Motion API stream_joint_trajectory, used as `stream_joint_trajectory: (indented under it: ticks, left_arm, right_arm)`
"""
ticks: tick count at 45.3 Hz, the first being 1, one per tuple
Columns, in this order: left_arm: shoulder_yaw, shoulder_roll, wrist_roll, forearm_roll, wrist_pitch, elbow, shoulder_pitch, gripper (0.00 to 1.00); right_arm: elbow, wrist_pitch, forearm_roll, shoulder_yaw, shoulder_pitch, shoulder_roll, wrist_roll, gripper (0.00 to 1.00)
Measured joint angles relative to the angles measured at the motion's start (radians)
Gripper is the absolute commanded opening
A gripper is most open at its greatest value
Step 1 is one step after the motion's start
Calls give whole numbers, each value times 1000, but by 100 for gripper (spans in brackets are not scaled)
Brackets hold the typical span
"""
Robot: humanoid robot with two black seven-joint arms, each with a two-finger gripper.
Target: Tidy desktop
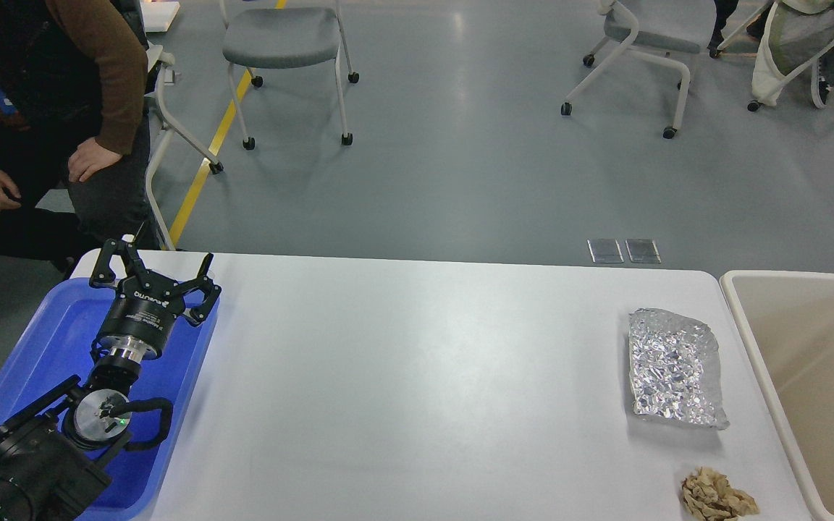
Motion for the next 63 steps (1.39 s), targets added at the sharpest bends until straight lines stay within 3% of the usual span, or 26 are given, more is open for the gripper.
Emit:
stream_joint_trajectory:
  ticks: [1, 2, 5, 6, 11, 39, 53, 63]
  left_arm:
    - [0, 0, 0, 0, 0, 0, 0, 100]
    - [0, 0, 0, 0, 0, 0, 0, 100]
    - [0, 0, 0, 0, 1, 0, 0, 100]
    - [0, 0, 0, 0, 1, 0, 0, 100]
    - [0, 0, 0, 0, 1, 0, -1, 100]
    - [1, 0, 0, -2, 2, 0, -3, 100]
    - [2, 0, 0, -3, 3, 0, -3, 100]
    - [2, 0, 0, -3, 3, 0, -3, 100]
  right_arm:
    - [0, 0, 0, 1, -1, 0, 0, 0]
    - [1, 0, -1, 3, -2, 0, 0, 9]
    - [3, -3, -1, 5, -5, 0, -1, 71]
    - [3, -4, -1, 5, -6, 0, -1, 83]
    - [4, -9, -2, 9, -8, 1, 2, 100]
    - [85, 8, 4, 56, 87, -2, 9, 100]
    - [496, 117, 2, 284, 136, -148, 11, 100]
    - [735, 164, 0, 429, 149, -183, 11, 100]
